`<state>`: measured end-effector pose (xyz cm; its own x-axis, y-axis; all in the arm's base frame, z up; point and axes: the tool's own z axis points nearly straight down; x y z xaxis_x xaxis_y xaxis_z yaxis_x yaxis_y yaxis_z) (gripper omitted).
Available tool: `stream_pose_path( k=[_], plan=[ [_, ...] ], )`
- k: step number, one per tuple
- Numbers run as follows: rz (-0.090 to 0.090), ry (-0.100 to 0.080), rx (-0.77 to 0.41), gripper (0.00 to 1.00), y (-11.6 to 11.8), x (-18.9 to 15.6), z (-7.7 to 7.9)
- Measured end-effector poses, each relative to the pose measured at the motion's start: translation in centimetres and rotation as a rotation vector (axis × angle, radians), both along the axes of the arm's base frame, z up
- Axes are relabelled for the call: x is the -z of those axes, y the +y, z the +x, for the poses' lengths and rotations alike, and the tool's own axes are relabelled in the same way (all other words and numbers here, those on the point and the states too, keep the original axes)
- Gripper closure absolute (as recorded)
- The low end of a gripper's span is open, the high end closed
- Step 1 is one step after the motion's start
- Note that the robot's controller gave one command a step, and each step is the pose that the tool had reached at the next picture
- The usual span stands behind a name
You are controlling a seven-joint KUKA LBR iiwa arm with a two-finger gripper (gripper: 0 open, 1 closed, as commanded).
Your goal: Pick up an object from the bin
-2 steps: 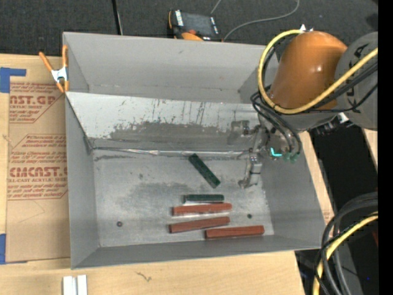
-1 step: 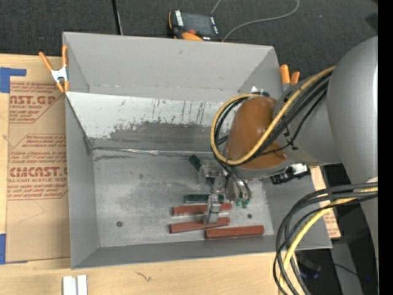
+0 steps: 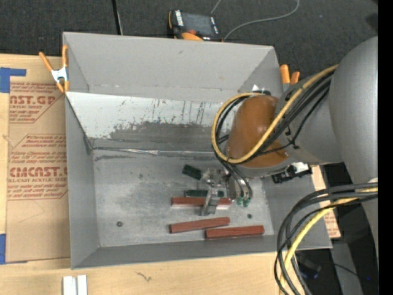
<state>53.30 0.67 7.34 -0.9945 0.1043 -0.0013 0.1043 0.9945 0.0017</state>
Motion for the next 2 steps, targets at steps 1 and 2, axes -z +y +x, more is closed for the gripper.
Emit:
stream_pose_path(
  k=[1, 2],
  plan=[
    [0.000, -0.006, 0.048, 1.00, 0.5, -12.0, -1.1],
    [0.001, -0.010, 0.096, 1.00, 2.7, -32.4, 3.4]
  ],
)
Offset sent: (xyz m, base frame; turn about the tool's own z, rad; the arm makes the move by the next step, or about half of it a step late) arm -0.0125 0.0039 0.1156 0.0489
